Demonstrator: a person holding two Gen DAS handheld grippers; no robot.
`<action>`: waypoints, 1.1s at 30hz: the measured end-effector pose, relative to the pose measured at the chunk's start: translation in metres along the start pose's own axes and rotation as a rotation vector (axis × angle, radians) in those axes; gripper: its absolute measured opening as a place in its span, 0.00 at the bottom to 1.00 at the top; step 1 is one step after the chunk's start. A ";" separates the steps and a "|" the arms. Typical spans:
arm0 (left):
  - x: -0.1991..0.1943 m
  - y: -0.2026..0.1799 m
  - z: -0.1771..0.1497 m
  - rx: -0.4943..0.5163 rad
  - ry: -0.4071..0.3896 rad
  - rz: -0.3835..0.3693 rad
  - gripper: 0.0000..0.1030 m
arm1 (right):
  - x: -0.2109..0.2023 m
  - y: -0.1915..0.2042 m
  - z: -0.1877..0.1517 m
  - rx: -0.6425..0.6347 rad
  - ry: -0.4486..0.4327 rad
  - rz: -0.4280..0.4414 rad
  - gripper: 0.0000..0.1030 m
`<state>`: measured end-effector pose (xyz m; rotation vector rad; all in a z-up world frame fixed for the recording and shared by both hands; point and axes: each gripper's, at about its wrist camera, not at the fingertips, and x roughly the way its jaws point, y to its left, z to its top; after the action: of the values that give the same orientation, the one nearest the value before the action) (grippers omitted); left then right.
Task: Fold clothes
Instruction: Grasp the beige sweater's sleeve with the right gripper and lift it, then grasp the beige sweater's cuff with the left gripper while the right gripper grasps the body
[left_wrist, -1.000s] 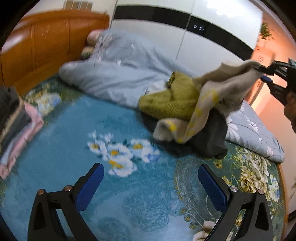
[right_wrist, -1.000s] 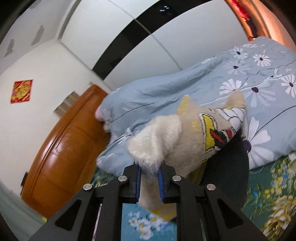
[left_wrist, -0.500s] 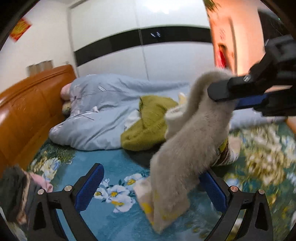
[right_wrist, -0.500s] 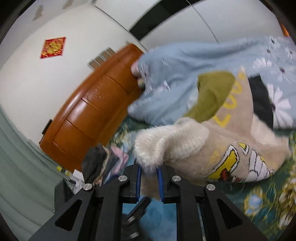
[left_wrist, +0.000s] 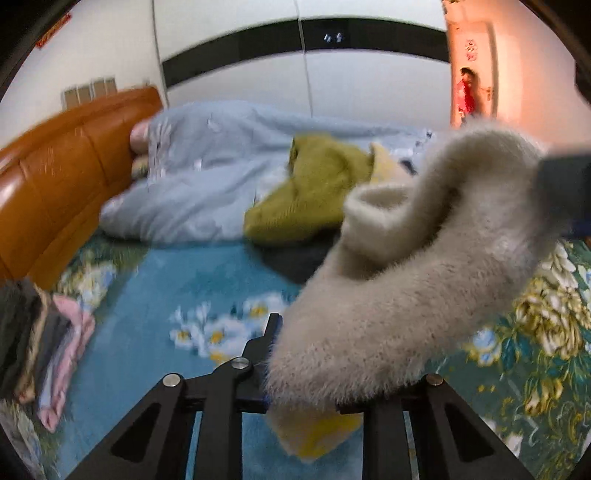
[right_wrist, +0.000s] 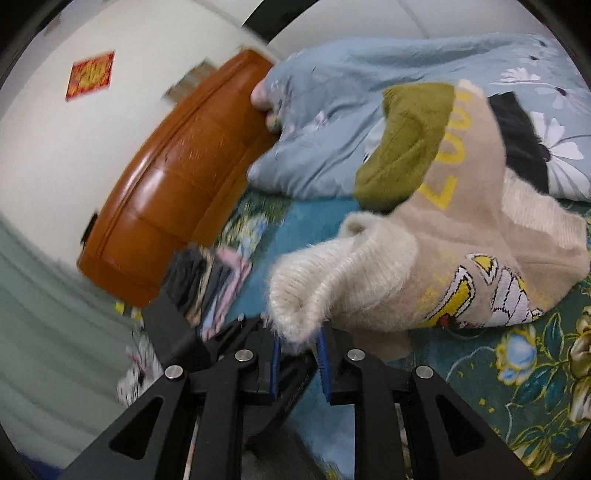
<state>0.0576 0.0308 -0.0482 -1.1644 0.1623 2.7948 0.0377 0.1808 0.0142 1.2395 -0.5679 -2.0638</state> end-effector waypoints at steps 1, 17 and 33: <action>0.006 0.009 -0.006 -0.041 0.043 -0.023 0.23 | -0.002 0.000 -0.001 -0.017 0.015 -0.005 0.31; -0.001 0.014 -0.012 -0.106 0.070 -0.084 0.23 | 0.101 -0.061 0.087 0.269 0.232 -0.325 0.55; -0.004 0.026 -0.022 -0.182 0.110 -0.169 0.23 | 0.173 -0.064 0.088 0.091 0.532 -0.610 0.13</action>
<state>0.0725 0.0021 -0.0595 -1.3049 -0.1781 2.6432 -0.1186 0.1027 -0.0913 2.1182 -0.0258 -2.0336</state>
